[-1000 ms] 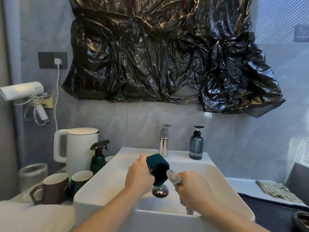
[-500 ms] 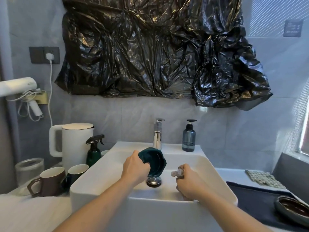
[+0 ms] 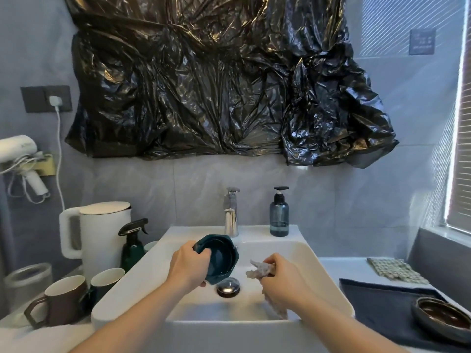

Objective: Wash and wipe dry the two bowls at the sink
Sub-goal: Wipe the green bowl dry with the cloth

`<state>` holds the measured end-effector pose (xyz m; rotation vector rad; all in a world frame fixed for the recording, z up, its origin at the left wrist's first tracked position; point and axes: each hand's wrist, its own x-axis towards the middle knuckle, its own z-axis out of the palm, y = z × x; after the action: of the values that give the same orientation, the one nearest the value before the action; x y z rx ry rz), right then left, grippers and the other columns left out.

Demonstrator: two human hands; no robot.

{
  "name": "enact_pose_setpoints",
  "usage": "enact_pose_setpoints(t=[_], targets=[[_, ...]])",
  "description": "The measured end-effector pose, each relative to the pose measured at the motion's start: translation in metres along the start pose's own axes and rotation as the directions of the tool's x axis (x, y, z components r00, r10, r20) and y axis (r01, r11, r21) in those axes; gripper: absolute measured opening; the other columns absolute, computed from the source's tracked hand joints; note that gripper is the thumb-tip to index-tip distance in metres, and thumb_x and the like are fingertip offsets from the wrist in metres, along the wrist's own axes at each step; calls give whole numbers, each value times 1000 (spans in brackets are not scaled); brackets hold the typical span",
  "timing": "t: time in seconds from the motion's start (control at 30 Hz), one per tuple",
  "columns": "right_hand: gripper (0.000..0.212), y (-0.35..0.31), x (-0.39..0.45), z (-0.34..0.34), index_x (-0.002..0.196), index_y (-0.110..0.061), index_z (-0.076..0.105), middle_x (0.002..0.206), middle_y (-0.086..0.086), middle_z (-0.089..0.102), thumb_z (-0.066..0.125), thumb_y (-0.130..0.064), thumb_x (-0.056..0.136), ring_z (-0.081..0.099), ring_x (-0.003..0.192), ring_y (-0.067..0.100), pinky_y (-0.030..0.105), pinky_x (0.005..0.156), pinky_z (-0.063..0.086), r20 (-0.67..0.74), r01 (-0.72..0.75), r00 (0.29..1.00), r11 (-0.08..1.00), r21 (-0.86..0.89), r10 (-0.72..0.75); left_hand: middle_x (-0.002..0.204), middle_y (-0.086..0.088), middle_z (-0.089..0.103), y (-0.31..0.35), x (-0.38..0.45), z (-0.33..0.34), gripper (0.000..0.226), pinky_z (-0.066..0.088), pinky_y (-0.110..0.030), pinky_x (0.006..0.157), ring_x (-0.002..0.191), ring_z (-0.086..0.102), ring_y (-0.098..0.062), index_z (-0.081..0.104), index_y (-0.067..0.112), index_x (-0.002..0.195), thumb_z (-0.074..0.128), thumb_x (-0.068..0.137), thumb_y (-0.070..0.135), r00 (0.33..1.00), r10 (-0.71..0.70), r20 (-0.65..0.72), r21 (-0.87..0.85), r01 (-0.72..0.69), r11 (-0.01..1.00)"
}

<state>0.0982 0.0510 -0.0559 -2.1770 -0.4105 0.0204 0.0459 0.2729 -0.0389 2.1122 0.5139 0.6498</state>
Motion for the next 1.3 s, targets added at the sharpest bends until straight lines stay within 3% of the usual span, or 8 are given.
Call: enact_pose_setpoints(t=[0.2,0.37,0.63,0.8,0.9,1.03,1.2,1.3], targets=[[20,-24,24,6,110,-26,60,89,-1,74,65,-13,95,72,68,10,16,50,50,18,34,999,999,14,-34,105,-3,67,-28,11,-29,9,65,-37,55,86,69,-27,62,24,111,57,105,30,999,9,40,44,-11,999],[23,-64,70,34,109,-22,60,88,6,73,60,-6,92,74,71,22,32,57,62,-3,109,994,994,10,-109,105,-5,69,-49,28,-53,14,65,-38,55,82,73,-28,65,21,108,58,105,32,996,-52,74,55,48,997],[36,-114,151,101,126,-11,63,114,4,71,68,-10,91,60,83,13,9,62,43,-95,127,988,991,52,-121,97,-3,71,-60,37,-50,15,63,-40,66,84,71,-27,64,23,97,59,95,38,997,-68,-42,141,74,987],[72,-125,176,121,153,-12,42,147,7,54,72,-11,87,56,131,27,34,106,47,30,82,996,996,30,-83,107,-1,70,-61,32,-47,23,63,-43,85,95,66,-26,61,25,110,55,96,42,997,-73,-11,218,74,973],[71,-119,170,123,152,-13,43,141,7,57,69,-5,87,61,122,27,35,97,54,59,52,997,996,74,-56,105,-1,70,-62,31,-51,26,63,-45,85,95,67,-28,62,26,106,53,91,44,997,-82,-1,210,81,974],[51,-103,143,112,144,-15,53,107,5,64,58,-6,94,61,75,11,17,59,48,46,113,992,990,88,-117,102,-1,71,-61,28,-56,28,65,-47,81,92,69,-27,63,27,105,56,87,48,994,-108,26,116,105,988],[34,-92,84,78,134,-20,60,131,3,66,50,-37,105,65,114,22,37,98,55,204,74,973,980,183,-111,103,-3,68,-50,22,-59,12,65,-35,55,82,73,-29,63,23,109,64,104,34,989,-118,89,-48,123,991],[43,-94,42,42,134,-18,55,121,1,68,43,-49,107,72,93,20,30,75,62,344,-14,936,965,260,-79,102,-9,69,-28,5,-56,19,58,-30,49,81,72,-34,64,15,113,64,105,32,987,-115,116,-146,132,980]])
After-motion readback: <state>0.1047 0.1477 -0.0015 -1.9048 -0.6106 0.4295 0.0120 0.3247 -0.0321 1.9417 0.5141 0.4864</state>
